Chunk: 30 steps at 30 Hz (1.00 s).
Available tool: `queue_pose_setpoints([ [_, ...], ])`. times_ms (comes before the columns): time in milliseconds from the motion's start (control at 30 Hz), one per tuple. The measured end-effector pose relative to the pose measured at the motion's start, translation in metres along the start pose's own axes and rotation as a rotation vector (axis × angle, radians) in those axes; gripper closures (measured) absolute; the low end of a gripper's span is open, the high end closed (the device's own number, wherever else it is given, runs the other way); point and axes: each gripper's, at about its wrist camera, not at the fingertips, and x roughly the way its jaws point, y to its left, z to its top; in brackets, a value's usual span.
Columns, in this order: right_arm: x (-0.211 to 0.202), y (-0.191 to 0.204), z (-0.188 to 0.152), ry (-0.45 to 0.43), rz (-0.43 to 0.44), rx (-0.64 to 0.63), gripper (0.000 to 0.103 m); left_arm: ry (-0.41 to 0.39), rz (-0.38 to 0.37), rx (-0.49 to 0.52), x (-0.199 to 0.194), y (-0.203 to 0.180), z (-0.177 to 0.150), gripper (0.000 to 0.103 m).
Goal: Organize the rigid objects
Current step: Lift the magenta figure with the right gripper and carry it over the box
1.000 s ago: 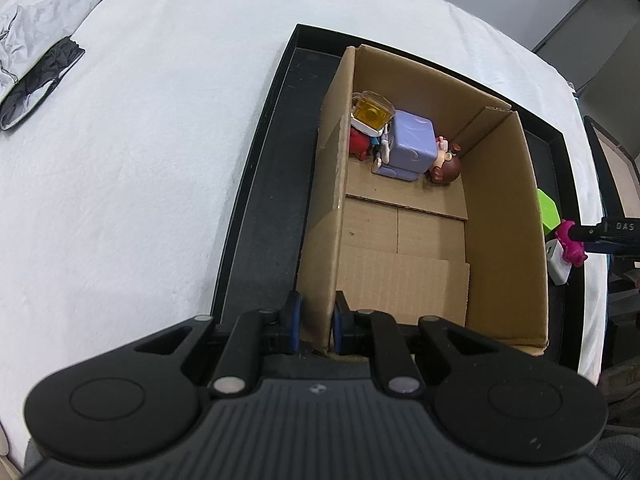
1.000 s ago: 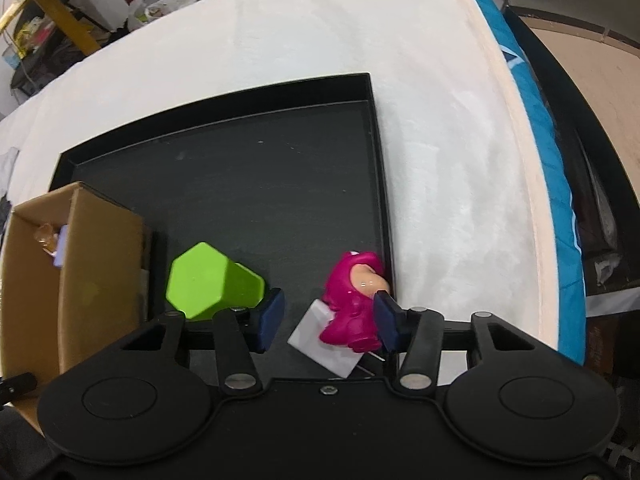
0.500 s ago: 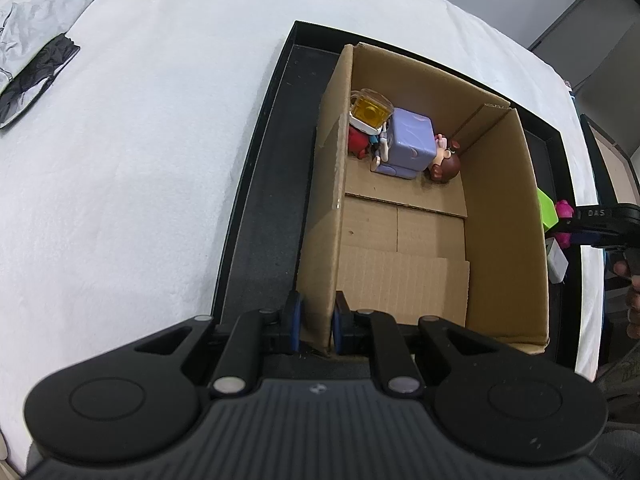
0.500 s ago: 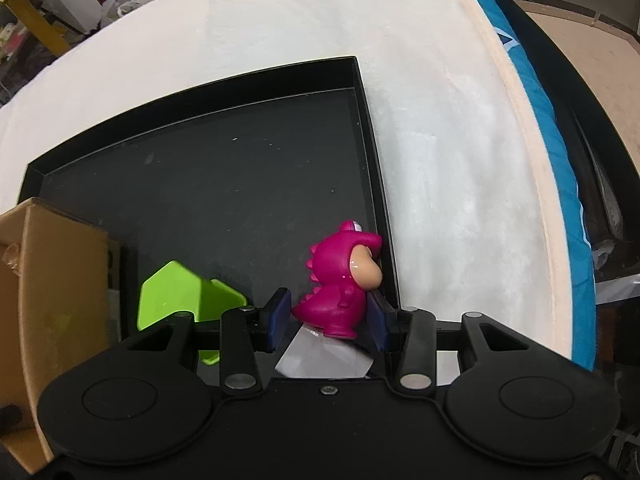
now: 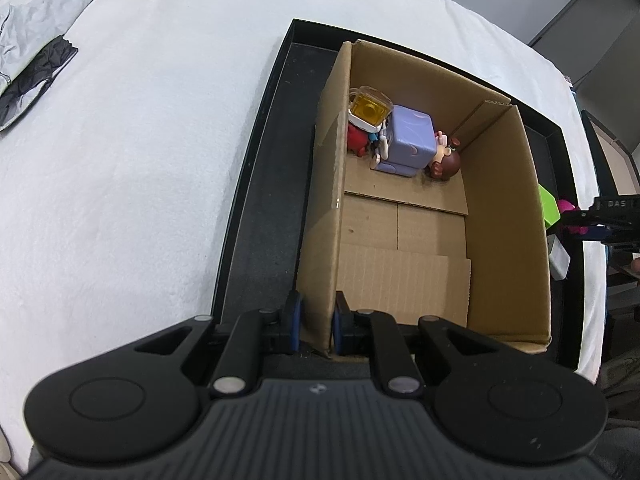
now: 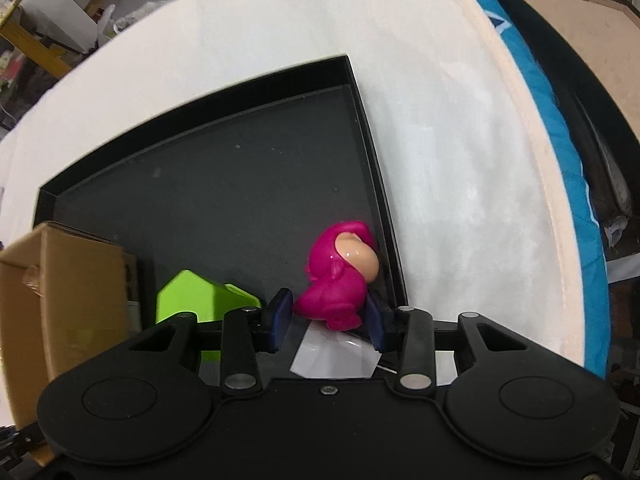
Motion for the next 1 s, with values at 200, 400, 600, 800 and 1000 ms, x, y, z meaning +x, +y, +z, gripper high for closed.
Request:
queue_pose_setpoints([
  [200, -0.02, 0.004, -0.005, -0.01, 0.028, -0.012, 0.065, -0.002, 0.001, 0.001, -0.001, 0.0, -0.001, 0.089],
  [400, -0.034, 0.003, -0.009, -0.015, 0.04, -0.029, 0.065, -0.003, -0.003, 0.013, -0.002, 0.001, 0.0, 0.088],
  [600, -0.04, 0.018, -0.013, -0.019, 0.045, -0.045, 0.065, -0.004, -0.006, 0.012, -0.003, 0.001, 0.0, 0.088],
  [800, -0.054, 0.028, -0.016, -0.026, 0.047, -0.065, 0.065, -0.005, -0.015, 0.012, -0.003, 0.002, 0.0, 0.088],
  [1000, -0.067, 0.042, -0.016, -0.025, 0.033, -0.098, 0.065, -0.004, -0.021, 0.014, -0.002, 0.003, 0.0, 0.088],
])
